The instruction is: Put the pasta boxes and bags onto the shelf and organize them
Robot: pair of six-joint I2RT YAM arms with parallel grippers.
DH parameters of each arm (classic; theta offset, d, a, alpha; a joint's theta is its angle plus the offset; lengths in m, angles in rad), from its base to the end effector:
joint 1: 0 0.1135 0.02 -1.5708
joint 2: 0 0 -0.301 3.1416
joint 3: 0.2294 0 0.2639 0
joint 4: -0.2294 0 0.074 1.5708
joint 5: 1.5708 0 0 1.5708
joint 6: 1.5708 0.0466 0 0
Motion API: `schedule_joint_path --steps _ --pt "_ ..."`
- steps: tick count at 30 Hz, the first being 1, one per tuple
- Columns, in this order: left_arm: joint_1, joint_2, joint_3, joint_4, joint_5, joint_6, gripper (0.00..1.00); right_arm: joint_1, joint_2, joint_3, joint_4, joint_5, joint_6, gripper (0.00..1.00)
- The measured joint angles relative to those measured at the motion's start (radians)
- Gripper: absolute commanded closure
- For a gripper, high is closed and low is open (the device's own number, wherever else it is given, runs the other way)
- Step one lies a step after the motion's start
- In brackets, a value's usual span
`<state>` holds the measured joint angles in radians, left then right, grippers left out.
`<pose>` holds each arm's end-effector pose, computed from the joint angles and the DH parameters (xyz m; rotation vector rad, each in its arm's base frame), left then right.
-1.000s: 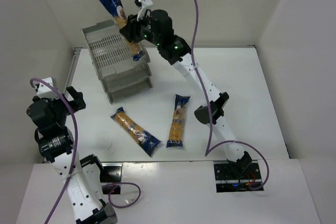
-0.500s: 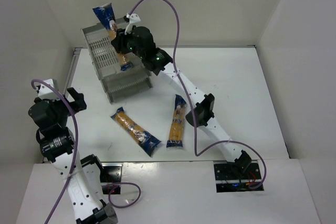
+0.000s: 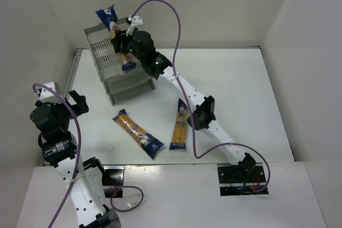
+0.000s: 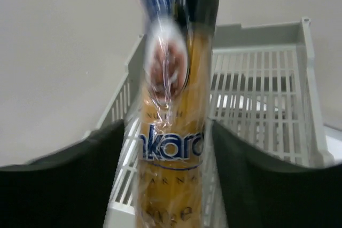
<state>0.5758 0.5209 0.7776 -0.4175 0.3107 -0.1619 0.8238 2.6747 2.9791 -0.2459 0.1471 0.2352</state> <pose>0.0993 0.0475 0.3676 -0.4037 1.6760 0.0368 0.4370 0.4619 0.3903 -0.3345 1.5219 0.7332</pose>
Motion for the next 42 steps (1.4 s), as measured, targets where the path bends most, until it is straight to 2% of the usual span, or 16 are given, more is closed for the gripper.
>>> schedule_joint_path --steps 1,2,10,16,18,20,26,27,29,32,42 --pt "0.000 -0.002 0.000 0.000 0.000 0.000 0.01 0.001 0.000 0.000 0.010 0.006 -0.003 0.07" --pt "0.000 -0.003 0.000 0.000 0.000 0.000 0.01 0.002 0.000 0.007 0.019 0.011 -0.003 0.01" --pt "0.000 -0.019 -0.001 0.000 -0.002 0.000 0.01 0.005 -0.052 0.105 0.001 0.069 -0.035 0.01" --pt "0.000 -0.074 -0.006 0.001 -0.007 -0.002 0.01 0.006 -0.248 0.066 -0.193 0.169 -0.031 0.01" --pt "0.000 -0.097 -0.011 0.006 -0.016 -0.002 0.01 0.005 -0.404 -0.099 -0.219 0.209 -0.032 0.01" --pt "0.000 -0.121 -0.014 0.007 -0.022 -0.002 0.01 0.005 -0.604 -0.357 -0.225 0.233 -0.036 0.01" --pt "0.000 -0.187 -0.024 0.023 -0.042 -0.003 0.01 0.009 -1.312 -1.541 -0.132 0.217 -0.100 0.01" --pt "0.000 -0.191 -0.025 0.026 -0.044 -0.003 0.01 0.004 -1.393 -1.726 -0.142 0.204 -0.104 0.01" --pt "0.000 -0.192 -0.029 0.029 -0.046 -0.004 0.01 -0.016 -1.469 -1.965 -0.203 0.157 -0.096 0.01" --pt "0.000 -0.192 -0.039 0.029 -0.048 -0.004 0.01 -0.070 -1.397 -2.071 -0.266 0.076 -0.064 0.01" --pt "0.000 -0.212 -0.056 0.030 -0.052 -0.004 0.01 -0.082 -1.270 -2.092 -0.230 -0.099 0.225 0.01"
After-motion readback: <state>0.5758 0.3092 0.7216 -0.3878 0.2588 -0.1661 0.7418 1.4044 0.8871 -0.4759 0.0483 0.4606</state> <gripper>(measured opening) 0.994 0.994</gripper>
